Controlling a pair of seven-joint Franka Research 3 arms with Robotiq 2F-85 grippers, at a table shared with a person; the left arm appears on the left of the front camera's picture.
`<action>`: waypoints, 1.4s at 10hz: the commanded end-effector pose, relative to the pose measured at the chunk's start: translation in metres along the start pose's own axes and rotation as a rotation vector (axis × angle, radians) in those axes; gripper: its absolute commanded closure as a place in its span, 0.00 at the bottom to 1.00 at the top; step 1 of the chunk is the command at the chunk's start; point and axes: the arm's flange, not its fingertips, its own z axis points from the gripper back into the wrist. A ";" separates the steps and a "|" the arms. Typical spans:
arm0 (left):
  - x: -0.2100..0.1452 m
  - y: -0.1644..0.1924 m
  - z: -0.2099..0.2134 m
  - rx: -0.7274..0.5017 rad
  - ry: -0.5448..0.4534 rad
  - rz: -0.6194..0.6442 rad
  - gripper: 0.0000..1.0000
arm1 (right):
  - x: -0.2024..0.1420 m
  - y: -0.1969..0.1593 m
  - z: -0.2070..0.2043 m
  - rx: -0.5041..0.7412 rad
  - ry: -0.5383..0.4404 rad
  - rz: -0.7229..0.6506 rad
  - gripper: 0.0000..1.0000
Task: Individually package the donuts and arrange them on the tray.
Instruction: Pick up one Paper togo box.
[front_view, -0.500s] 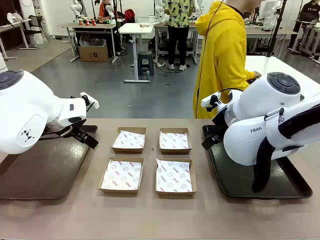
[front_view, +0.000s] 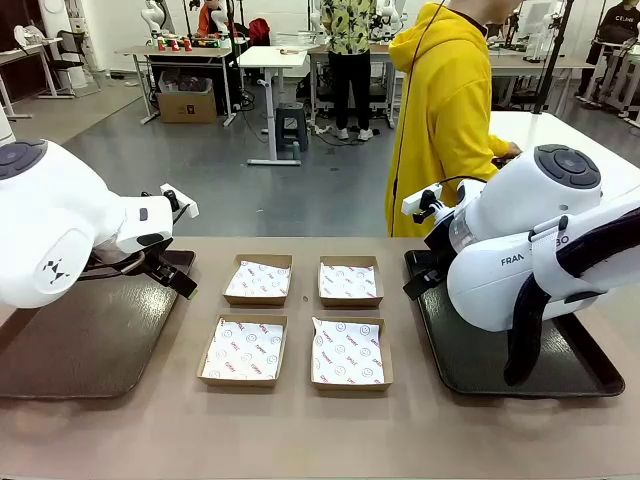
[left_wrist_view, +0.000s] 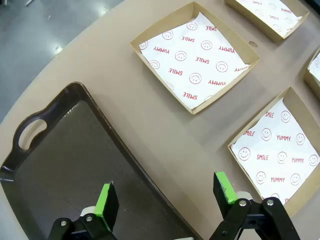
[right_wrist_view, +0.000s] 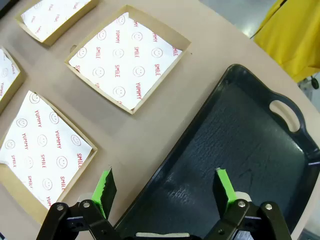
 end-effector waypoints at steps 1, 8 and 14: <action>0.000 0.000 0.000 0.000 0.000 0.000 0.00 | 0.000 0.000 0.000 0.000 0.000 0.000 0.00; 0.000 0.000 0.000 0.000 0.000 0.000 0.00 | 0.000 0.000 0.000 0.000 0.000 0.000 0.00; -0.105 -0.014 0.101 -0.103 0.192 -0.046 0.00 | -0.085 0.027 0.126 0.089 0.126 0.050 0.00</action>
